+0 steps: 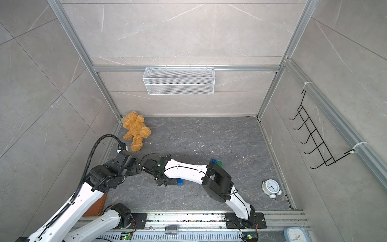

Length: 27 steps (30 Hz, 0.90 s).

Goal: Assemble the letter h with lego
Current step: Assemble the lego brick with the lego brick.

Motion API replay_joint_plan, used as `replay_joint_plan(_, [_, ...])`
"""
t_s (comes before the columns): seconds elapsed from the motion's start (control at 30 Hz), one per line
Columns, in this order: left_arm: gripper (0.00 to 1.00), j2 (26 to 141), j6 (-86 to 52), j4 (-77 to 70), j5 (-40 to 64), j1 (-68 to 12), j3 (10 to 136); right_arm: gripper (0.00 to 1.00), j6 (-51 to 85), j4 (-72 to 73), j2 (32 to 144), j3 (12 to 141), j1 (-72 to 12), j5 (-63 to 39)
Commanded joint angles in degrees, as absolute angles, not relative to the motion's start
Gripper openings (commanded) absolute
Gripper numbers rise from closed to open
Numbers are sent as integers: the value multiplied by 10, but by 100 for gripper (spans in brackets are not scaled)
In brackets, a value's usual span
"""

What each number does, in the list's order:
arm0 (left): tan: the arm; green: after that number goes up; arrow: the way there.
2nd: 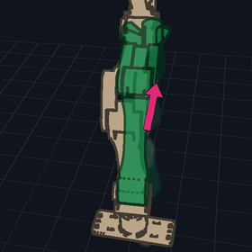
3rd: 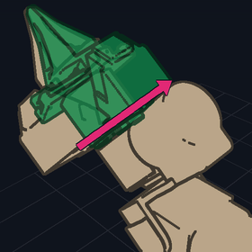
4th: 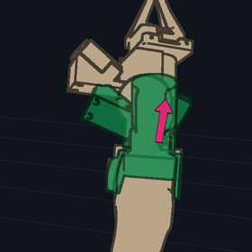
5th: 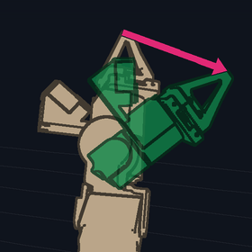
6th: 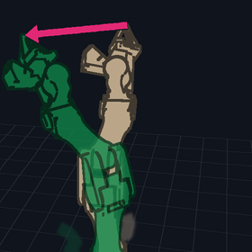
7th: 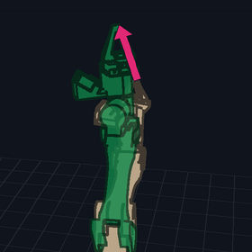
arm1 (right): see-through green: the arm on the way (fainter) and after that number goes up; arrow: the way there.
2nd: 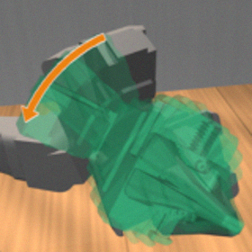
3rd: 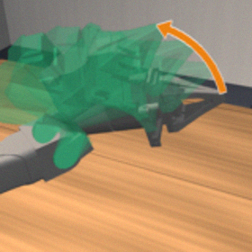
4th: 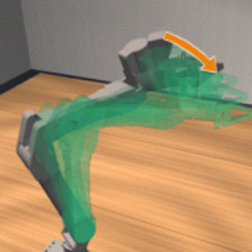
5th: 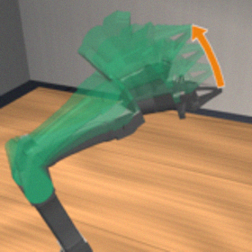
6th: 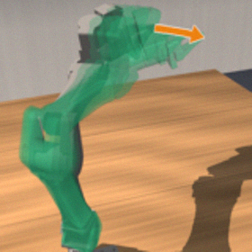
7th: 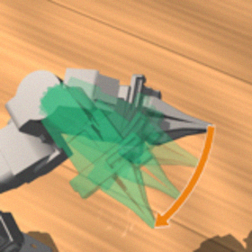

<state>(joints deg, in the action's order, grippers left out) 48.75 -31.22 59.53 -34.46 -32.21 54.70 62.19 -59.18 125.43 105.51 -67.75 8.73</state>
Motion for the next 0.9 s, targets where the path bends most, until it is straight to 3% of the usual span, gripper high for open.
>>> replay_joint_plan(0.0, [98,490,-303,586,-349,-320,546,0,619,-660,1298,1075,-672,93])
replay_joint_plan(0.3, [98,490,-302,585,-345,-320,546,0,582,-672,1323,1110,-669,78])
replay_joint_plan(0.87, [98,483,-303,585,-347,-319,546,0,609,-613,1295,1062,-679,84])
